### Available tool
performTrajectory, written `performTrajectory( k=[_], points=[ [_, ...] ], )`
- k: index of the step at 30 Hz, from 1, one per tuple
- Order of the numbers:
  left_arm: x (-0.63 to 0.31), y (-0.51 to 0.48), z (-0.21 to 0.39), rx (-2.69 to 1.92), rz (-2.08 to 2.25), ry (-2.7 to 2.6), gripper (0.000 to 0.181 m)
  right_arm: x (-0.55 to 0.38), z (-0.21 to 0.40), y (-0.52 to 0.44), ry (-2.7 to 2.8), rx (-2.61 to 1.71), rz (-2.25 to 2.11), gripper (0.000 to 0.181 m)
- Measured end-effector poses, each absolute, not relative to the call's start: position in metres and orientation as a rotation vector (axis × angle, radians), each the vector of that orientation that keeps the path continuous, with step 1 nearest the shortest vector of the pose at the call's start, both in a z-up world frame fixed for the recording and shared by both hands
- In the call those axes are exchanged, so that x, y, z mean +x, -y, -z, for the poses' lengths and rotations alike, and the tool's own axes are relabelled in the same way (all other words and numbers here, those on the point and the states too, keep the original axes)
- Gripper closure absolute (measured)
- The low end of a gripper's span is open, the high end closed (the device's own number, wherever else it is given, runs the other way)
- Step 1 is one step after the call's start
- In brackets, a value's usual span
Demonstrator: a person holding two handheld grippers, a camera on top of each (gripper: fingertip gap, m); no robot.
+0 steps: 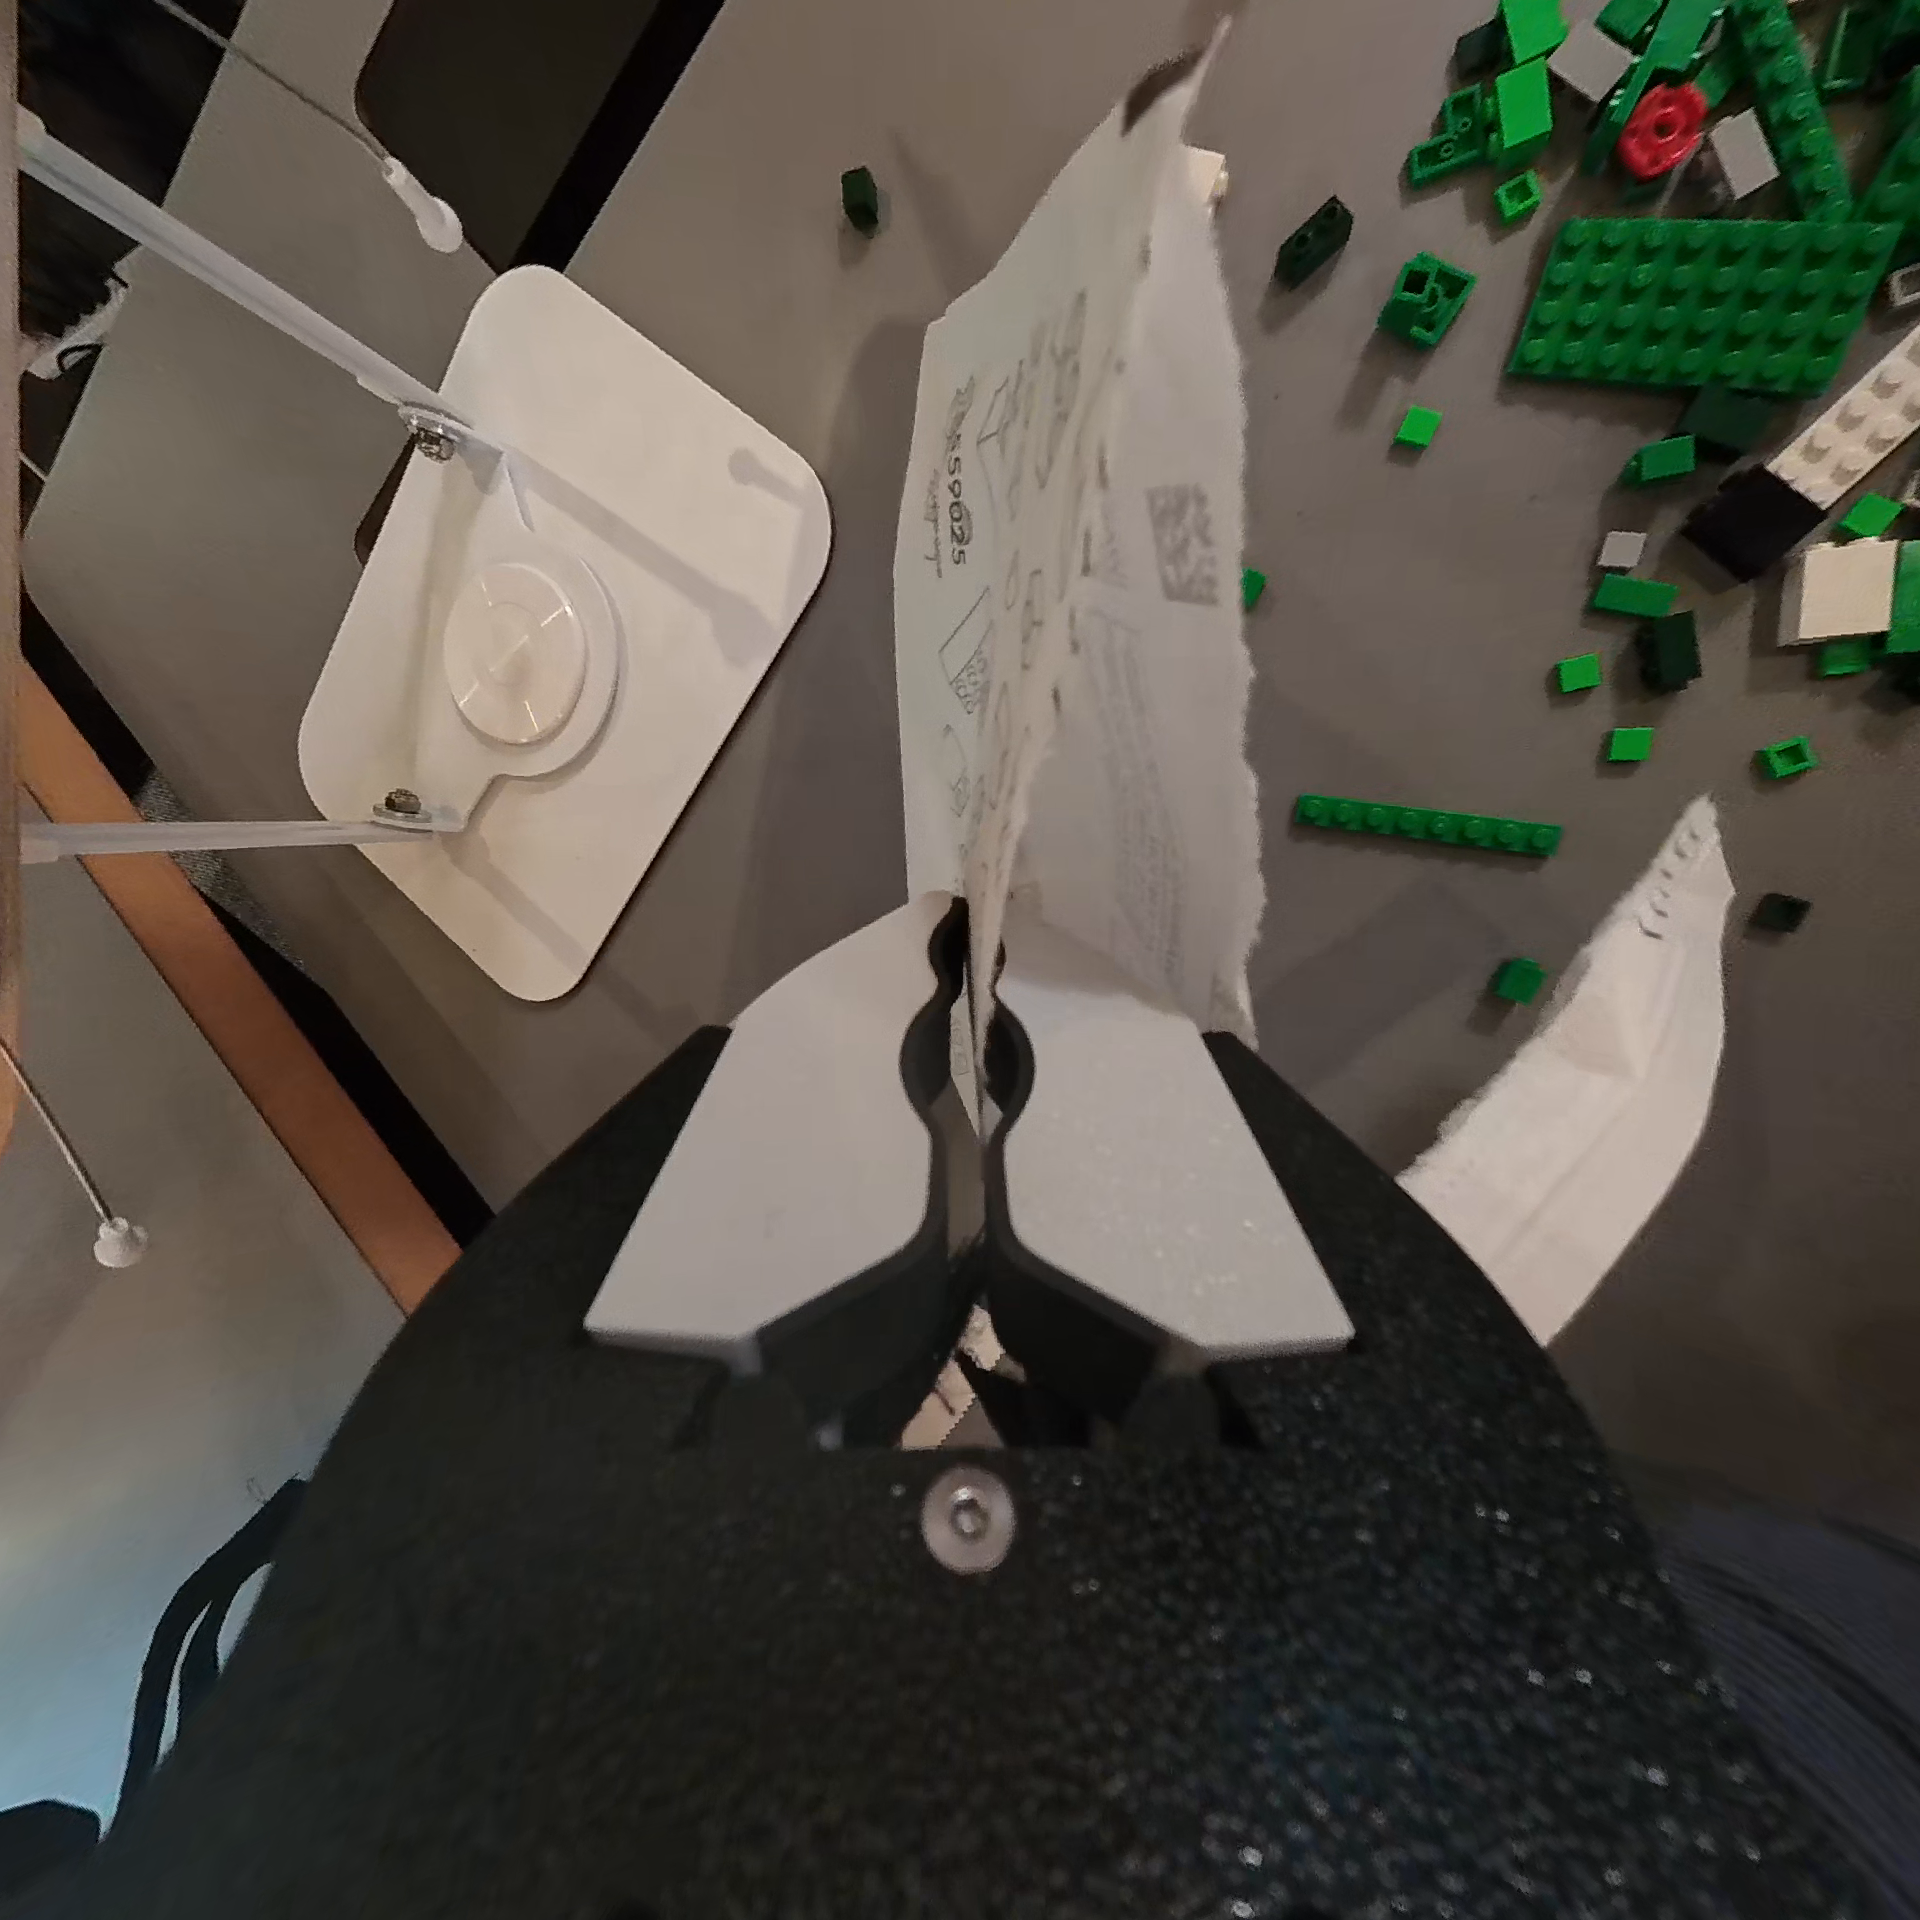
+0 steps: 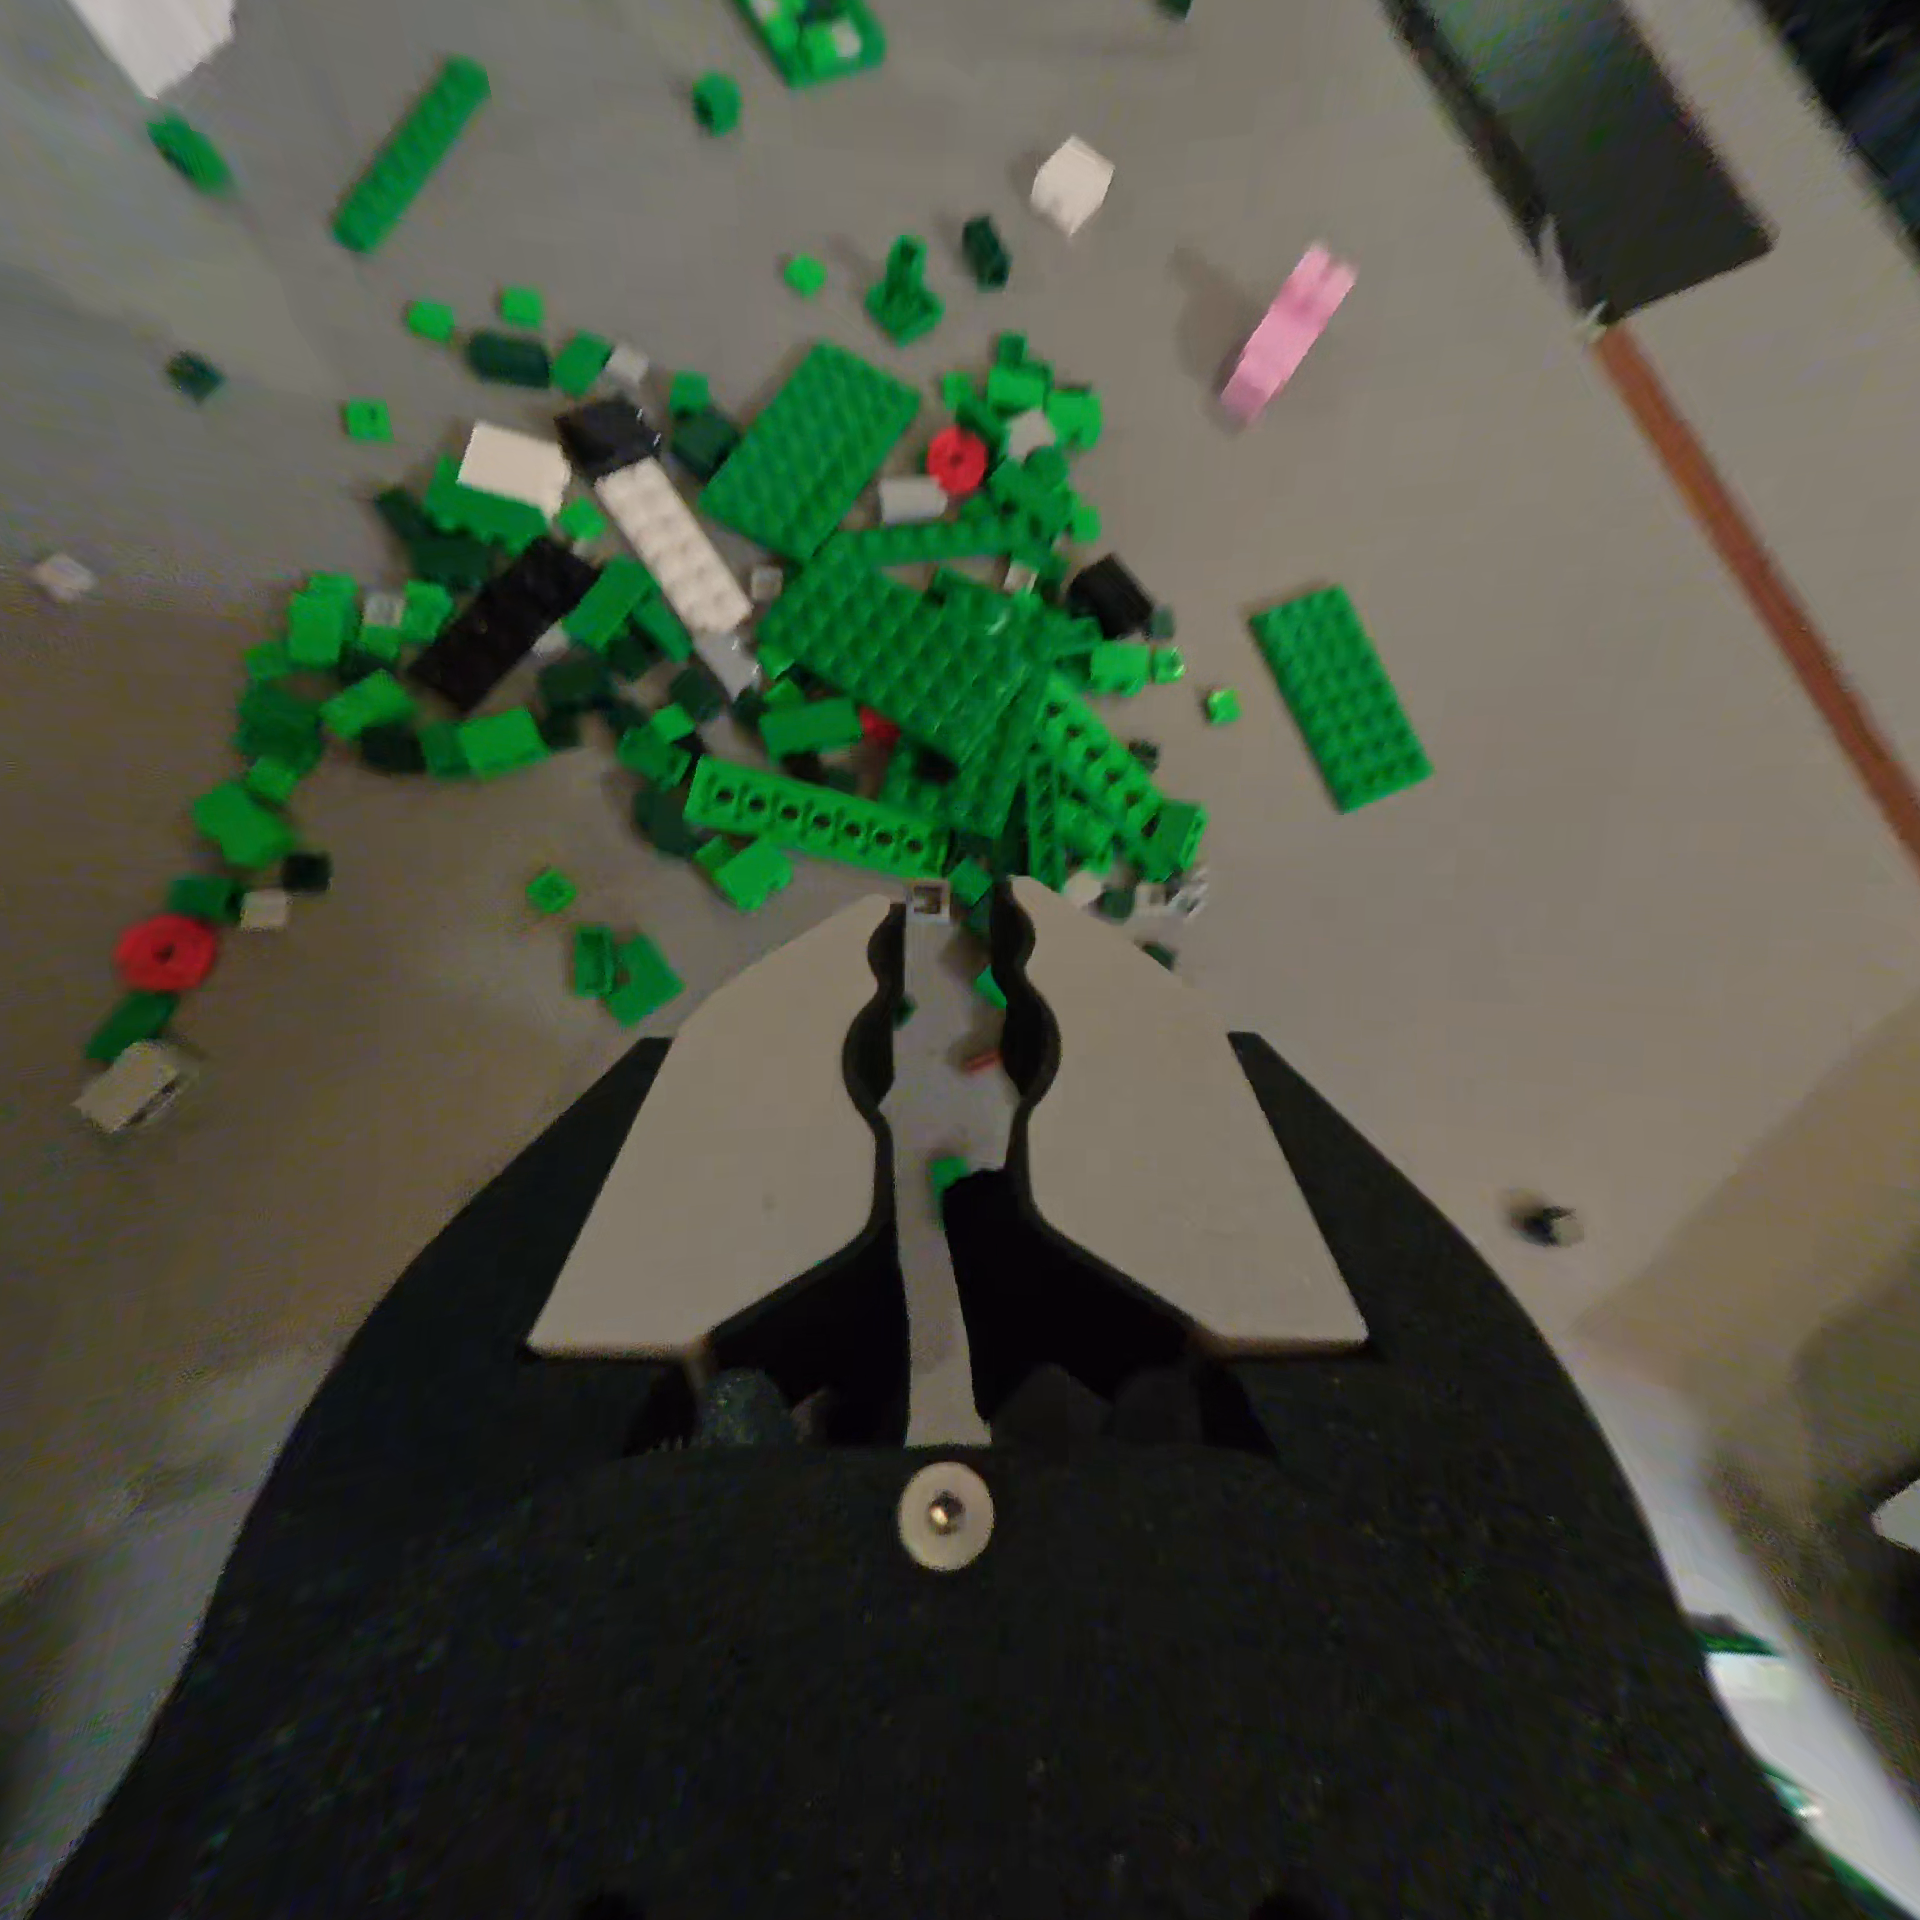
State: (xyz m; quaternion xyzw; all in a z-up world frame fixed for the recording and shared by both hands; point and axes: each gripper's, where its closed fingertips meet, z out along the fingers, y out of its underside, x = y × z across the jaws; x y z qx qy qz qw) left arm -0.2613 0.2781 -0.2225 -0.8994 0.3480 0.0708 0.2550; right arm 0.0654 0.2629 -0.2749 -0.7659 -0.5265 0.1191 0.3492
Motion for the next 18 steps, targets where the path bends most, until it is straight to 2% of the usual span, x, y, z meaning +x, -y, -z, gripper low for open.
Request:
performTrajectory(
  k=[8,18],
  points=[
    [-0.257,-0.276,0.22,-2.418,-0.178,-0.97,0.181,0.087,0.319,-0.242,1.364,-2.188,-0.323,0.166],
    [-0.255,-0.274,0.218,-2.404,-0.165,-0.977,0.181,0.075,0.332,-0.25,1.34,-2.243,-0.403,0.165]
  ],
)
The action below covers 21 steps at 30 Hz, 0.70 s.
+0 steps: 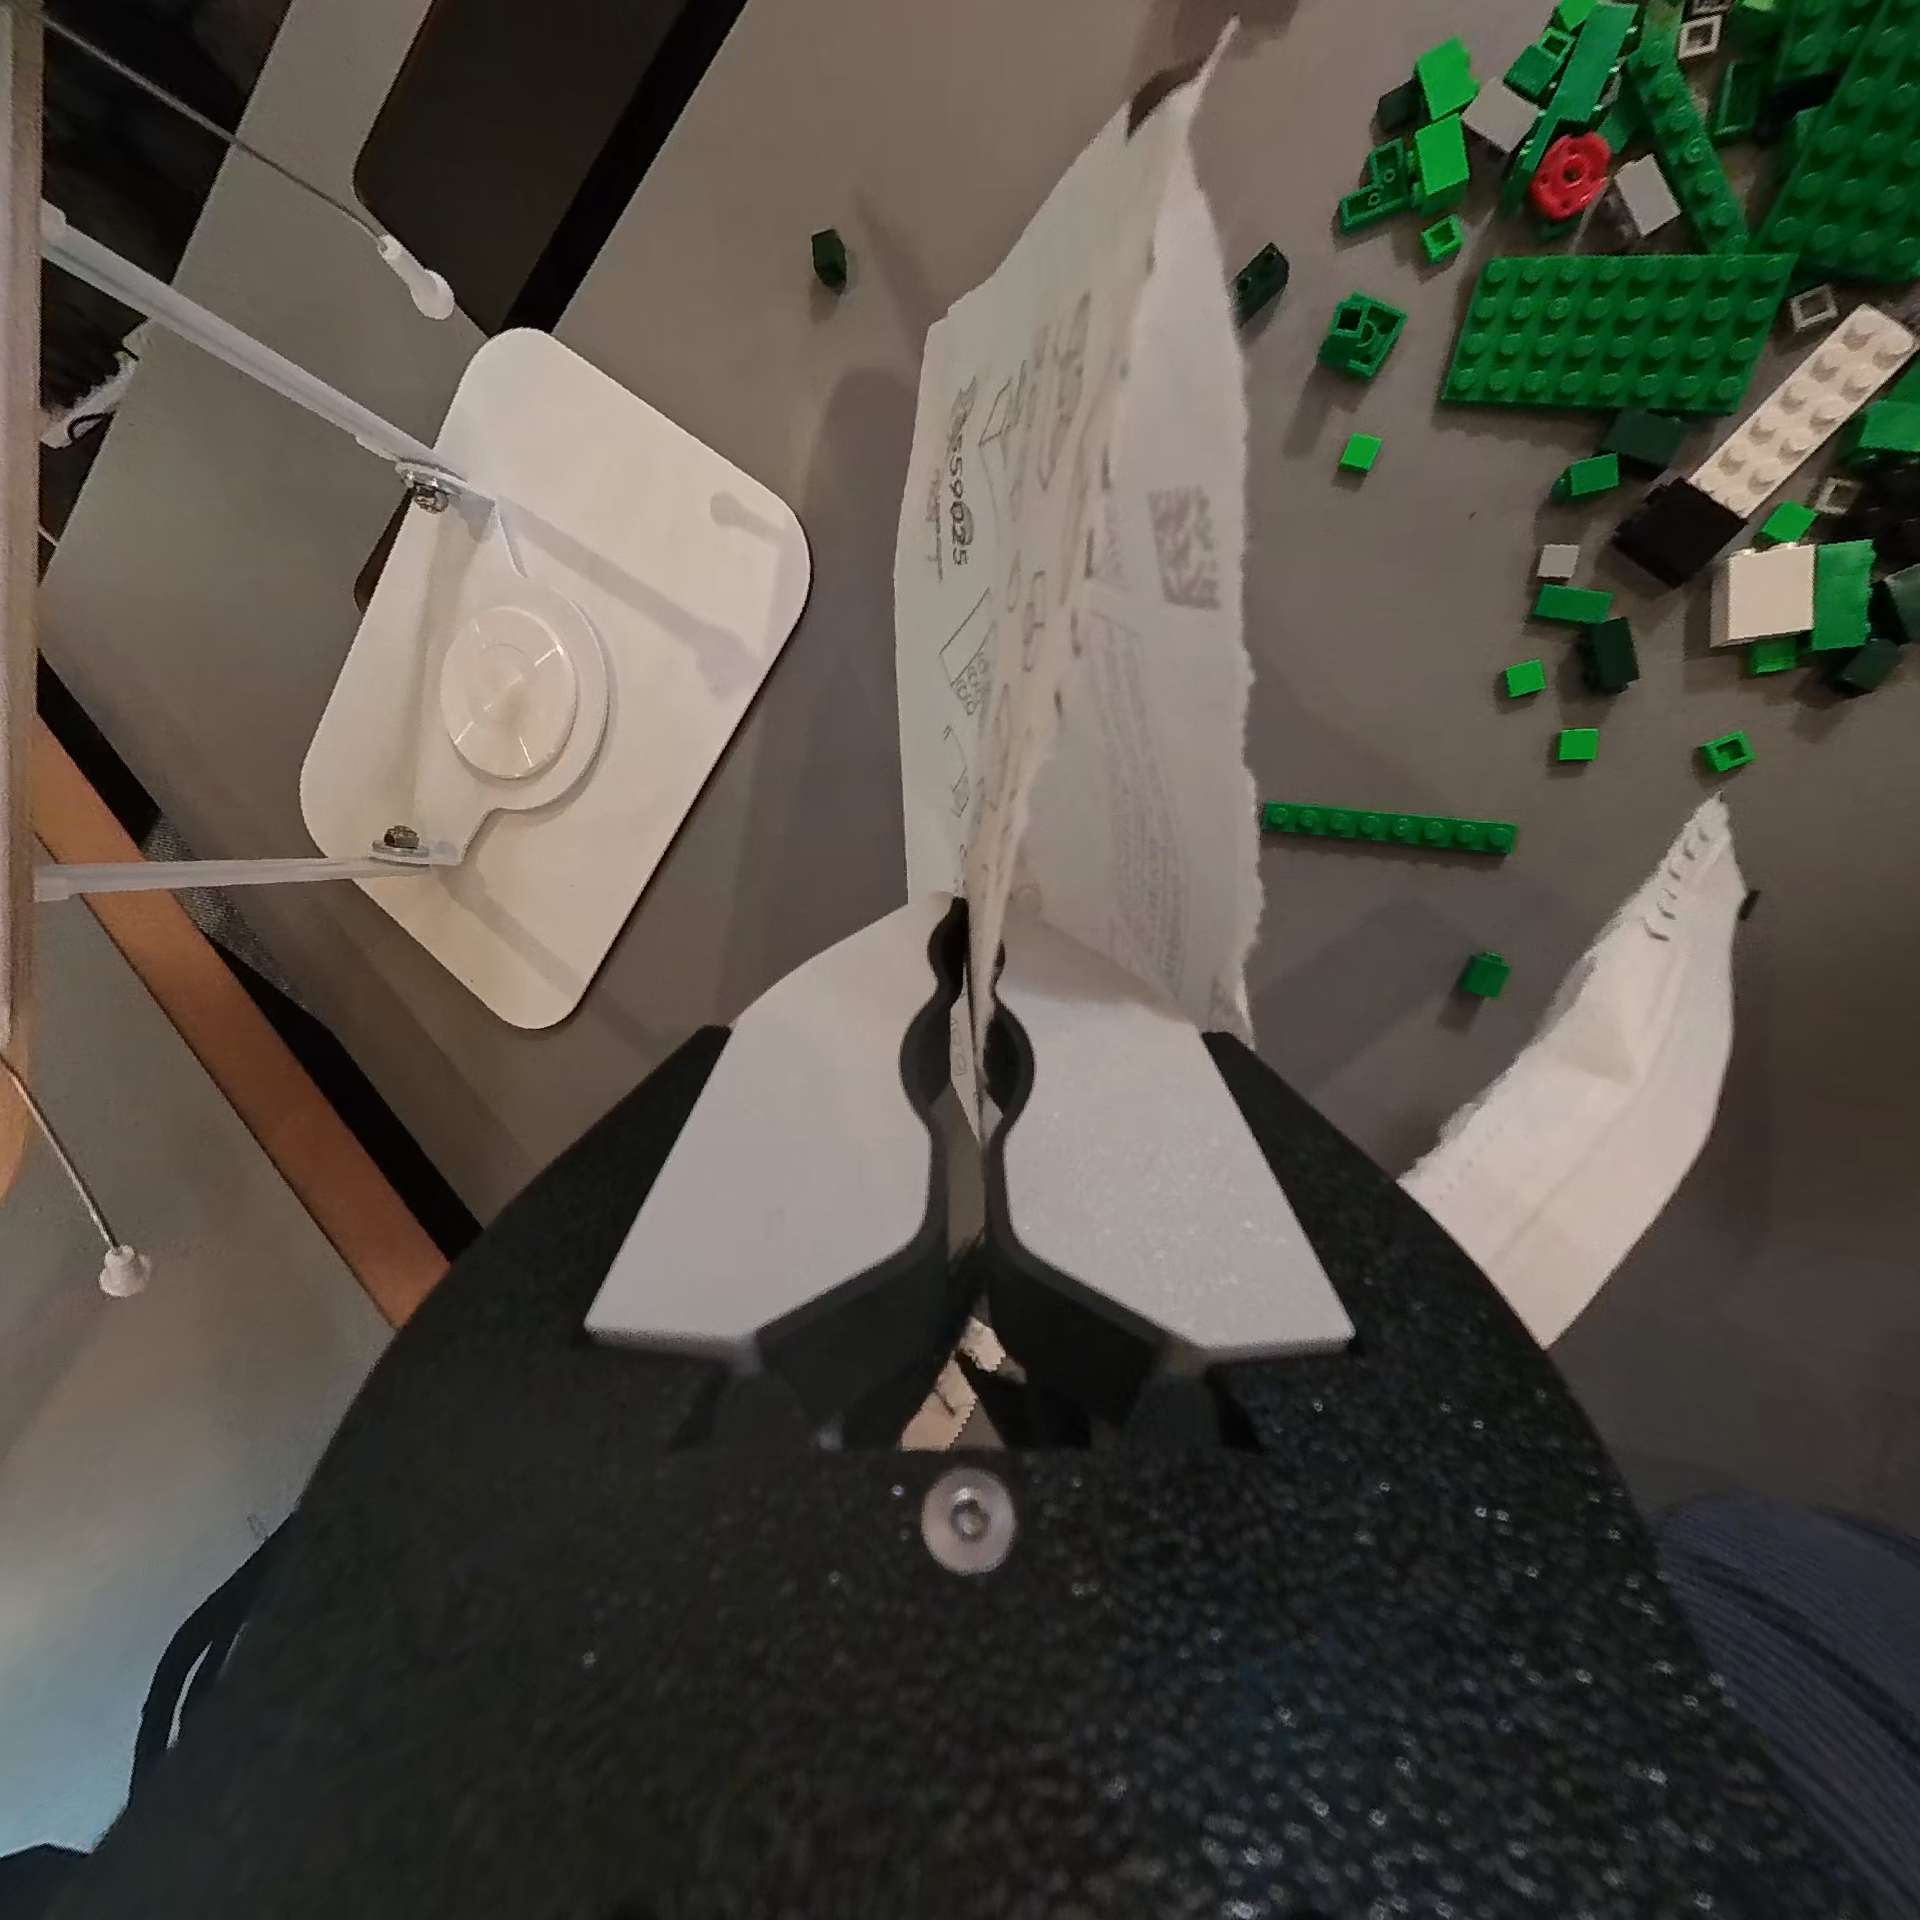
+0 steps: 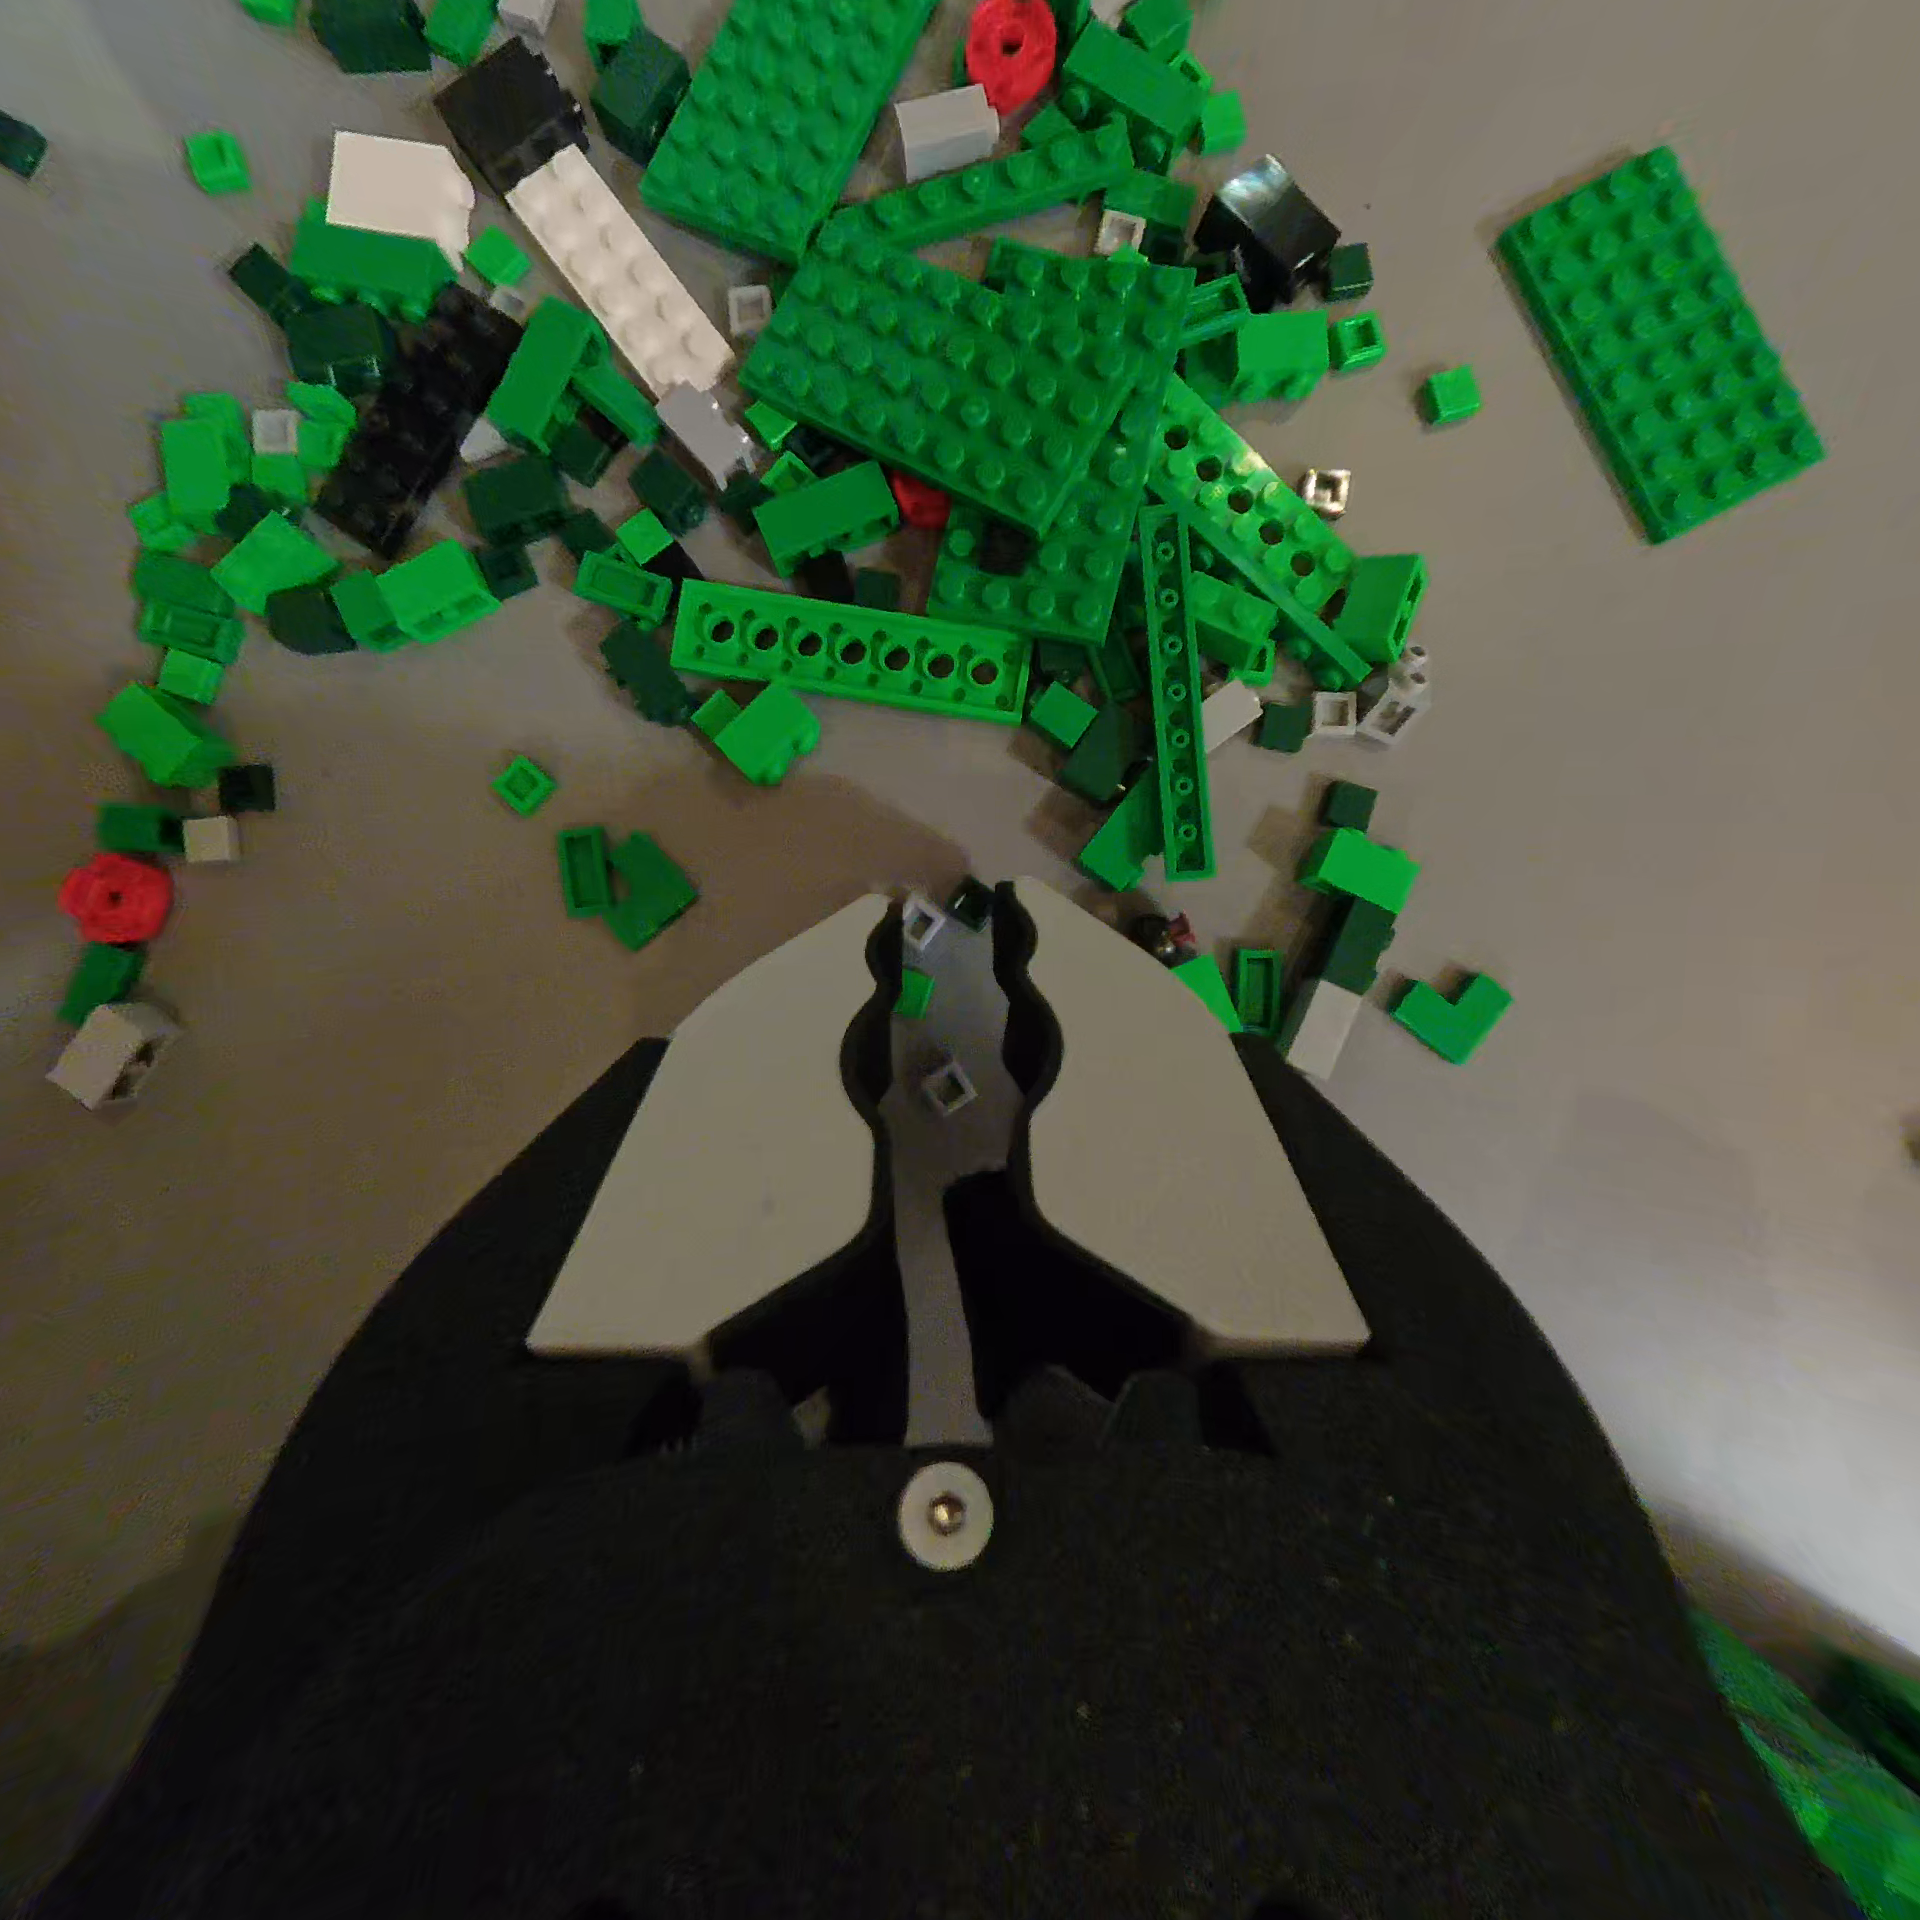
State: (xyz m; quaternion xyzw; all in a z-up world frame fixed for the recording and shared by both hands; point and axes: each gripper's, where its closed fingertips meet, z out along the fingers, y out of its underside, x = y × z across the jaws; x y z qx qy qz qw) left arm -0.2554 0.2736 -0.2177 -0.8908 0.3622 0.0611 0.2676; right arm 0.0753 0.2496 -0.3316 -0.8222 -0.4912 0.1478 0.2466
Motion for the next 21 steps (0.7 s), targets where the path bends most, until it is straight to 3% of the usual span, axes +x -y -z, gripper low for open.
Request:
performTrajectory(
  k=[21],
  points=[
    [-0.2497,-0.2728,0.2176,-2.392,-0.148,-1.006,0.181,0.0804,0.3359,-0.2458,1.344,-2.302,-0.499,0.166]
  ],
)
